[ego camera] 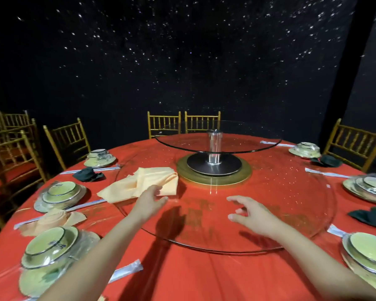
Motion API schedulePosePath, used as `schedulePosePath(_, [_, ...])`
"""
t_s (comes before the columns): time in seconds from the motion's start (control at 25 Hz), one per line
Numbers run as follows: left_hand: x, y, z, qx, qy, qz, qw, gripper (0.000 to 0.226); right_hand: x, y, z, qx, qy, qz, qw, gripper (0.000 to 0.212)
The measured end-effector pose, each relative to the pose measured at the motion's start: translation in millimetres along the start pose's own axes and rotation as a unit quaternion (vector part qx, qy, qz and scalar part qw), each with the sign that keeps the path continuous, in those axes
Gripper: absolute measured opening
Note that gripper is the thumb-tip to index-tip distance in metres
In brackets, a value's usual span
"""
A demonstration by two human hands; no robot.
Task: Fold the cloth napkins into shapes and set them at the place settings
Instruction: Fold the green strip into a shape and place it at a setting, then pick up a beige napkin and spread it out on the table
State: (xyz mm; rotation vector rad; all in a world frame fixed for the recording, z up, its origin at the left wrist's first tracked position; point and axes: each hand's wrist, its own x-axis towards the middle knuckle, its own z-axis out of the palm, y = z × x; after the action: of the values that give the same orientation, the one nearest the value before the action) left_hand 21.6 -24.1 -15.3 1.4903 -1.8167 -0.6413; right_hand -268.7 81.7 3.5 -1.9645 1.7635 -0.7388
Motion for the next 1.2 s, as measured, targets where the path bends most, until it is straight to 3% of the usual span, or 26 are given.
schedulePosePath(0.16, [26.0, -50.0, -30.8, -0.007, 0.062, -0.098, 0.993, 0.056, 34.7, -30.6, 37.9, 0.008, -0.023, -0.021, 0.999, 0.050])
schedulePosePath(0.4, [67.3, -69.1, -17.2, 0.014, 0.094, -0.085, 0.992, 0.057, 62.5, -33.3, 66.6, 0.037, -0.001, -0.016, 0.999, 0.052])
schedulePosePath(0.72, [85.0, -51.8, -0.9, 0.078, 0.122, -0.162, 0.976, 0.049, 49.3, -19.1, 54.4, 0.047, 0.028, 0.001, 0.999, 0.050])
schedulePosePath(0.8, [78.3, -43.3, 0.2, 0.034, 0.130, -0.120, 0.984, 0.047, 39.1, -19.0, 45.8, 0.042, 0.029, 0.005, 0.999, 0.050])
schedulePosePath(1.0, [18.5, 4.7, 7.0, 0.006, 0.106, 0.076, 0.991, 0.047, 12.3, -27.9, 21.2, 0.045, 0.057, 0.005, 0.997, 0.049])
schedulePosePath(1.2, [-77.6, 50.1, 24.5, -0.041, 0.037, 0.126, 0.991, 0.062, -28.1, -52.7, 23.3, 0.058, 0.052, -0.023, 0.997, 0.053])
